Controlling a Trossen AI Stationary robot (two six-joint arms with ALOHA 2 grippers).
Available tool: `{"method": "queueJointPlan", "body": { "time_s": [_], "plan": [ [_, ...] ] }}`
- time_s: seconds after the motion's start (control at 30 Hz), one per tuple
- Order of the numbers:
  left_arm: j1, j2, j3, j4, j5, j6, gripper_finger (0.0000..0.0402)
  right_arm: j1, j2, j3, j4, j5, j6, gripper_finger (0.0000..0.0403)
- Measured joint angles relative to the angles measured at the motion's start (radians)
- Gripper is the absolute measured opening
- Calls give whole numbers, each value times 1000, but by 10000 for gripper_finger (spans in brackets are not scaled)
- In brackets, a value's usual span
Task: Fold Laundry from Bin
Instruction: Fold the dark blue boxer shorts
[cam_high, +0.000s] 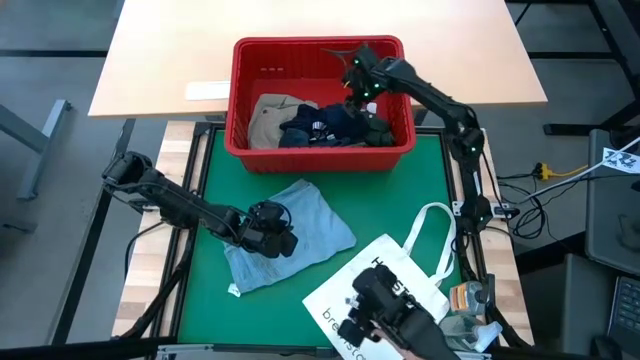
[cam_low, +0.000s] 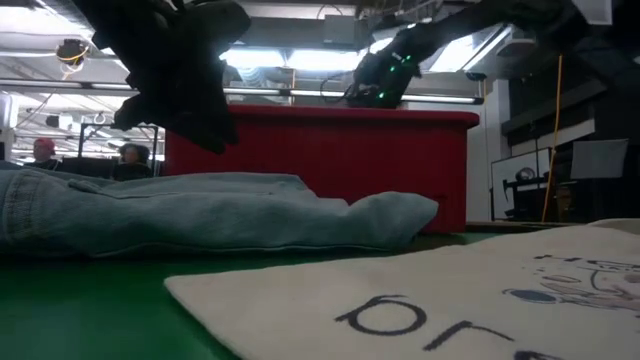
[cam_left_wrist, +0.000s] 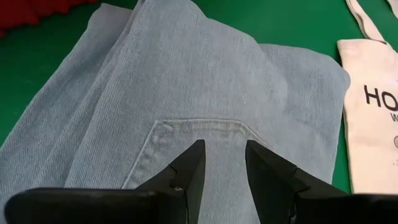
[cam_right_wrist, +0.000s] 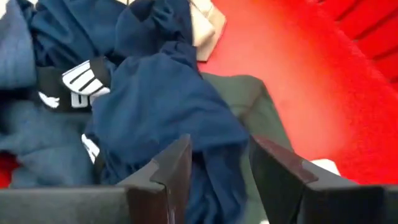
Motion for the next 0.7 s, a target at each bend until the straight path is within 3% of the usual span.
{"method": "queueJointPlan", "body": {
  "time_s": [0.7],
  "plan": [
    [0,0,0,0,2,-2,110,0,56,0,24,45,345,161]
  ]
}}
